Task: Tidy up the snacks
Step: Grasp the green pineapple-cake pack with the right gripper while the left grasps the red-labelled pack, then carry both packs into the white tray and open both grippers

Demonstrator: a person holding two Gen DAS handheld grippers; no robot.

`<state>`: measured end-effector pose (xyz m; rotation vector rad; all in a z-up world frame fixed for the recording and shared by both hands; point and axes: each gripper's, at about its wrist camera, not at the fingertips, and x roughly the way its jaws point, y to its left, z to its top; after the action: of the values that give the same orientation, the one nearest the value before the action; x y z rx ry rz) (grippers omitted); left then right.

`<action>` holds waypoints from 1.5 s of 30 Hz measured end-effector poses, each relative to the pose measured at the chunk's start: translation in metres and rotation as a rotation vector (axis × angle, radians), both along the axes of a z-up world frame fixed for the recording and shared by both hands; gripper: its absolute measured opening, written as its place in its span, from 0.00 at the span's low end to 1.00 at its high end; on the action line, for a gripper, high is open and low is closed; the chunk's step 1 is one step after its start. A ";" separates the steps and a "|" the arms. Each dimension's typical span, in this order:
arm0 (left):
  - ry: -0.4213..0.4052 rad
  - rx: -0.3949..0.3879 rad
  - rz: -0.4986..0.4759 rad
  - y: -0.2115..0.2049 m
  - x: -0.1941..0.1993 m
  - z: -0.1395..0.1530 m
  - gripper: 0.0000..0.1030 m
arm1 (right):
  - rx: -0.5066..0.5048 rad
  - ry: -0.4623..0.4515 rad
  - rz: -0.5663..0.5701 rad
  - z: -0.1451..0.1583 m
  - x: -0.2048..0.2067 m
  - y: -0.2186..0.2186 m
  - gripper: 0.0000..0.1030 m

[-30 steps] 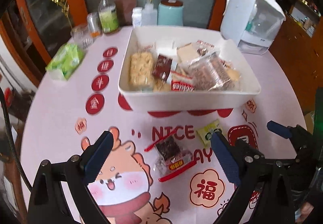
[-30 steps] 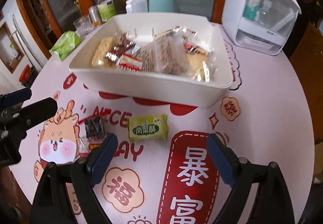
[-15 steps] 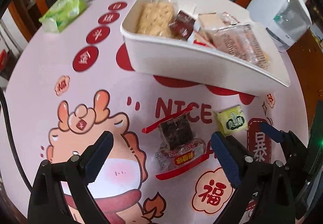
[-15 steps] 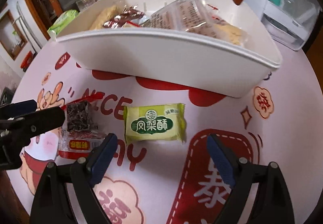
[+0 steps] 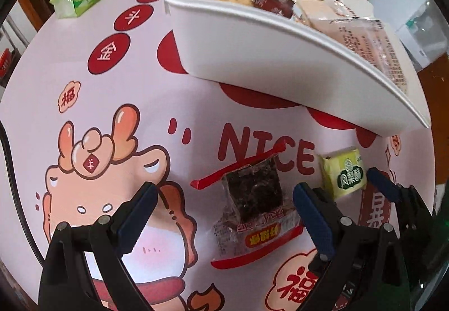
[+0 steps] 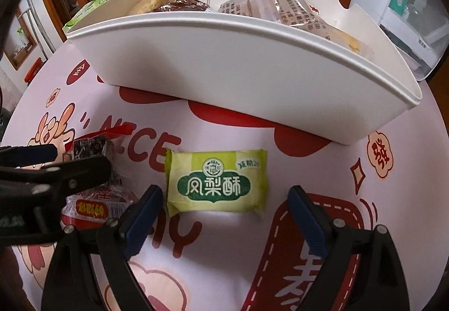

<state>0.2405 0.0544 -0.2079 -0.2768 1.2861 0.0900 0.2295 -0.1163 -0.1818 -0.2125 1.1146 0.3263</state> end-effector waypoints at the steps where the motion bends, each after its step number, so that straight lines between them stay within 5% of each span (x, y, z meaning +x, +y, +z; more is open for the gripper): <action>1: 0.005 -0.001 0.005 0.000 0.001 -0.002 0.94 | 0.001 -0.002 0.000 0.000 -0.001 0.000 0.89; 6: 0.020 -0.005 0.047 -0.001 0.007 -0.009 0.94 | 0.004 -0.011 -0.009 0.000 -0.003 -0.003 0.85; 10: 0.016 -0.006 0.077 -0.006 0.013 -0.013 0.93 | 0.010 -0.024 -0.005 0.002 -0.006 -0.003 0.71; 12: 0.015 0.002 0.089 -0.008 0.015 -0.013 0.90 | 0.010 -0.028 -0.001 0.004 -0.007 -0.001 0.65; 17: 0.023 0.053 0.098 -0.015 0.019 -0.004 0.61 | 0.010 -0.026 -0.006 0.006 -0.005 0.004 0.58; 28: 0.016 0.048 0.047 -0.021 0.002 0.008 0.56 | 0.077 0.008 -0.009 0.010 -0.011 -0.001 0.52; 36: -0.060 0.087 -0.002 -0.015 -0.017 0.054 0.56 | 0.128 -0.036 -0.013 0.042 -0.026 -0.011 0.52; 45: -0.195 0.090 -0.061 0.001 -0.014 0.139 0.56 | 0.188 -0.155 -0.013 0.123 -0.021 -0.033 0.52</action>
<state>0.2264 0.0555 -0.0693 -0.1648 1.0929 0.0665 0.2089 -0.1489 -0.0586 -0.0631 0.9260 0.3941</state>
